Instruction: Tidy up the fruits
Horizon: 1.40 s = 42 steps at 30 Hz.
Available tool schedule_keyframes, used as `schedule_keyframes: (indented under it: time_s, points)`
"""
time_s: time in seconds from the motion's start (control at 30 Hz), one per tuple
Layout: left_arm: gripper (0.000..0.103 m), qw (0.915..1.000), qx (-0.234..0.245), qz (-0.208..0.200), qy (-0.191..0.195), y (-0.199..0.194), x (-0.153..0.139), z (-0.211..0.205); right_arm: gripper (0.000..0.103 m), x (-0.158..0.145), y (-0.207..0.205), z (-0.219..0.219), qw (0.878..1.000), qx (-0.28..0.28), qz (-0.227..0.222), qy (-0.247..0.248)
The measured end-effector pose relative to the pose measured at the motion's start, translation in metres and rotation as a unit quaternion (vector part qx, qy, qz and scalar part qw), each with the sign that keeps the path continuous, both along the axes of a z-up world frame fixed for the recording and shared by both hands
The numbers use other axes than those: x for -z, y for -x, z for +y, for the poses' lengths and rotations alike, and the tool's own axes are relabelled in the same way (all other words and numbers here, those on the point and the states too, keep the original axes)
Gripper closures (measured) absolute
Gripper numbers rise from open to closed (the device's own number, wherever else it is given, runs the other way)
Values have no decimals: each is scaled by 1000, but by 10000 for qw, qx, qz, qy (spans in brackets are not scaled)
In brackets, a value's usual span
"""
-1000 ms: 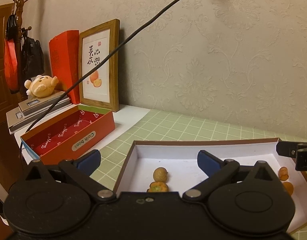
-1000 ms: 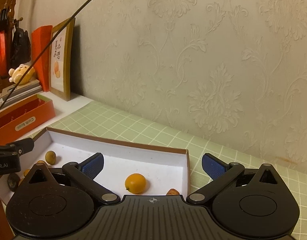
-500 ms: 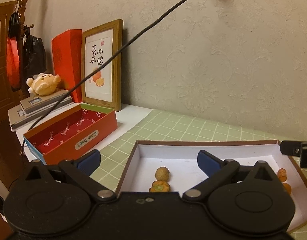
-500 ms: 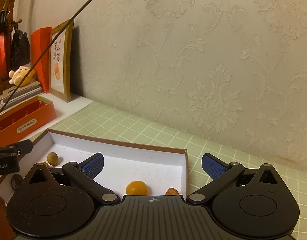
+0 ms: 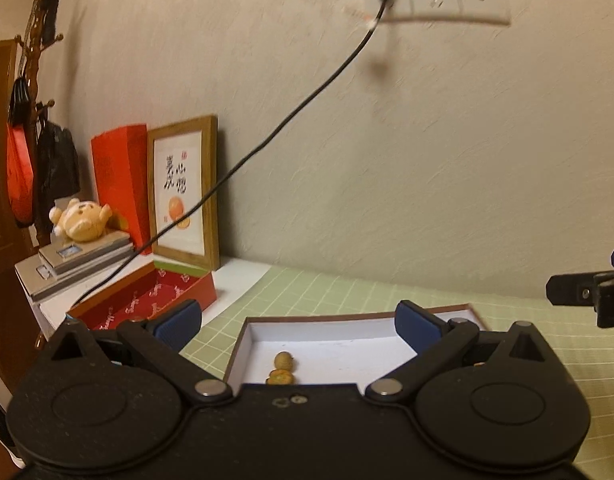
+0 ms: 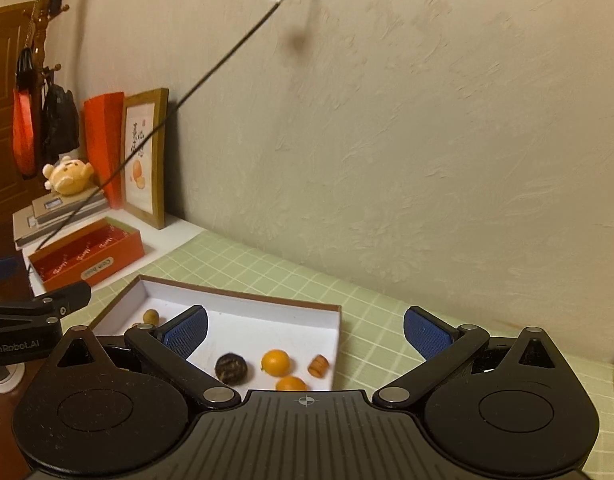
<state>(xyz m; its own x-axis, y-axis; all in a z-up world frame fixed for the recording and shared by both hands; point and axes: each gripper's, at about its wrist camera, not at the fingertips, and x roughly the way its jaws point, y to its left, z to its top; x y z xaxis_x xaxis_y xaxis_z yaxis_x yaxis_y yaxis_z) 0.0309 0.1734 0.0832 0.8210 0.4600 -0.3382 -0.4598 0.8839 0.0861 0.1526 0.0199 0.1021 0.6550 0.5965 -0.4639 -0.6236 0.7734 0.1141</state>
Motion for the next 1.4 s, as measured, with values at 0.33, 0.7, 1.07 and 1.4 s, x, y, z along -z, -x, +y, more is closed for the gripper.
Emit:
schedule_keyframes:
  time_s: [0.33,0.7,1.07,1.4]
  points:
    - [6,9991,387,-188,10,54,-17,-50,0,-26,62,-66,9997,133,-201,-2]
    - [6,9985,364,-383,126,119,-12,-80,0,-17,130,-128,9978,363,-551,17]
    - [6,9981,382,-471,72,129,0,-82,0,3,148,-148,9937,775,-802,-136]
    - [6,9980,375,-499,92,130,2,-82,0,4,145,-148,9940,804,-736,-64]
